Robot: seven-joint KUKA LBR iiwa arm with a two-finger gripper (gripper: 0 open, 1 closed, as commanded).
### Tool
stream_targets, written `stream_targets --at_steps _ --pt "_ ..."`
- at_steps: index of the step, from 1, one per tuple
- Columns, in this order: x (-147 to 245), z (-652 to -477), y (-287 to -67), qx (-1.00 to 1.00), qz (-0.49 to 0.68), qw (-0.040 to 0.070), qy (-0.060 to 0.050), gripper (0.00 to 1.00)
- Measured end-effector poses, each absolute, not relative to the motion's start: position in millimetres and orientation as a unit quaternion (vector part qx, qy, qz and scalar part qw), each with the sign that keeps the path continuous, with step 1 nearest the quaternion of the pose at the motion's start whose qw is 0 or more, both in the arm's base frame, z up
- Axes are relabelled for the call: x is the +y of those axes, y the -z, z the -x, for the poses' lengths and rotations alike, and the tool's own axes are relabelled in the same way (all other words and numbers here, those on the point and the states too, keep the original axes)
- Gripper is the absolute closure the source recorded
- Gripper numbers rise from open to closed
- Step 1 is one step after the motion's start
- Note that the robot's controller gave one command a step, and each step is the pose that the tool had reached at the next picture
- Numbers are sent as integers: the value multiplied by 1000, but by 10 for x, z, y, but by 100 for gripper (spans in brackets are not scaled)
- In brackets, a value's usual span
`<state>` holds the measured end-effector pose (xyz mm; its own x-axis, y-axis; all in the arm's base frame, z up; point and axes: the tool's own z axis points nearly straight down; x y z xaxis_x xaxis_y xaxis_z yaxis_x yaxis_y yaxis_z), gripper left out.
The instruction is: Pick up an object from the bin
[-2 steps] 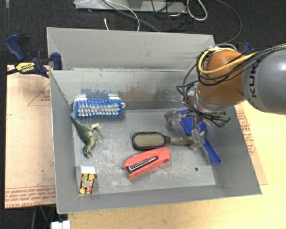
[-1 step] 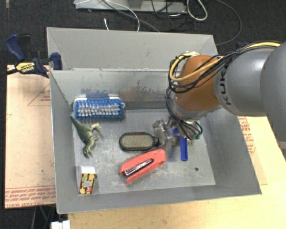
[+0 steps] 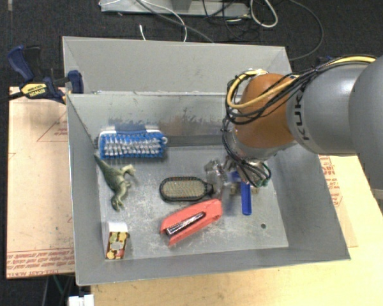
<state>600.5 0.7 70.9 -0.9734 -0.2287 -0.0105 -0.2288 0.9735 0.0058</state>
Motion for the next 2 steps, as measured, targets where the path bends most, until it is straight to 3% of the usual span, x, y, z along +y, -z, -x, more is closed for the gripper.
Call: stream_targets --at_steps 1,2 --pt "16 -6198 -707 992 129 6 -4 100" --pt "-5 -5987 -1703 993 117 4 -4 100"
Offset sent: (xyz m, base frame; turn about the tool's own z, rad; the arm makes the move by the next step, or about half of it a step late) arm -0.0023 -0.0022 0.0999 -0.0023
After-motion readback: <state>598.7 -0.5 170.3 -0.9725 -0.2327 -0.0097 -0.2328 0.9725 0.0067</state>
